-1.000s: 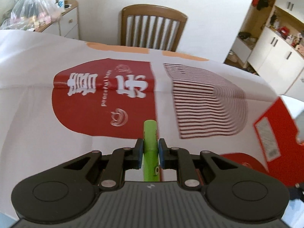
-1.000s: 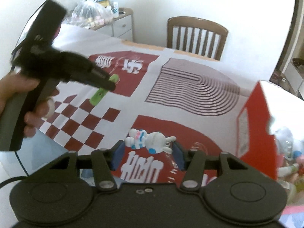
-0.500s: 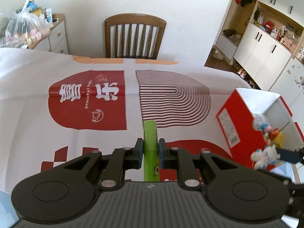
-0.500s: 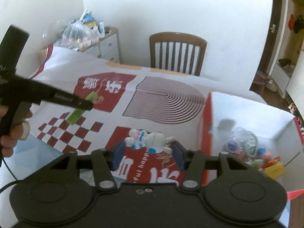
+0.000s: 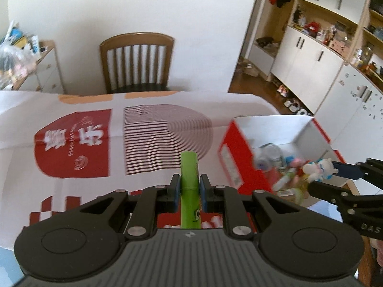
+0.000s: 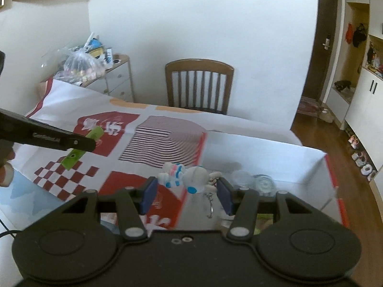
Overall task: Organize rigid objects
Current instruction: 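Carry the green stick and figurine with both tools down into the shoebox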
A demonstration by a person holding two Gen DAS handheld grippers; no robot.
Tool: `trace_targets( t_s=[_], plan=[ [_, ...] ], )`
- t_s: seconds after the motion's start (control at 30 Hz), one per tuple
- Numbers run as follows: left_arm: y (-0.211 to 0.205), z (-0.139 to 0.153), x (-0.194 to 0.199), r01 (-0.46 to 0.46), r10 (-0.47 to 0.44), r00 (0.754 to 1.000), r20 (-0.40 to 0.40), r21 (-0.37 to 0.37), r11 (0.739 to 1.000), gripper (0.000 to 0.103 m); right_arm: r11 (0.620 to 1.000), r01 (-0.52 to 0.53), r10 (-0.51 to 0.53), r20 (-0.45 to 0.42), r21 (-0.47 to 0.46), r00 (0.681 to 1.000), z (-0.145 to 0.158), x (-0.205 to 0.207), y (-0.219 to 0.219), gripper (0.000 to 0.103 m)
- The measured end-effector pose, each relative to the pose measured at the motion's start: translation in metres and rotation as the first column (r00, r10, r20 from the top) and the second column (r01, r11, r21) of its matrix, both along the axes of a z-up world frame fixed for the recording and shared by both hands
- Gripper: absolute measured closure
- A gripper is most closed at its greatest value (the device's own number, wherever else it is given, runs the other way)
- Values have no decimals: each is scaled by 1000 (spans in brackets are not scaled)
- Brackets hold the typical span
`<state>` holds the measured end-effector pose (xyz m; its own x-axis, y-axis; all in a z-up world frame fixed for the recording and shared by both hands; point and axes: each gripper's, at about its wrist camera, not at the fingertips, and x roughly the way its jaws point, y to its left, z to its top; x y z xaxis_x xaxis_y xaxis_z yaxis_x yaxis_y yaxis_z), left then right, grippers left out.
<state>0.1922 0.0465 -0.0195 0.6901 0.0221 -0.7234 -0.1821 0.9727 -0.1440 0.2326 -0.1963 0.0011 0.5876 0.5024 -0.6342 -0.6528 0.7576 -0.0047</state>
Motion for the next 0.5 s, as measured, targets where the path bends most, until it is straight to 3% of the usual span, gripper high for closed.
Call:
trace_targets(
  t_s=[0.5],
  plan=[
    [-106,-6,62,74,-74,997,-30,16,997,86,997,71,-71,-15,-10,997,-16,55,-97,50]
  ],
)
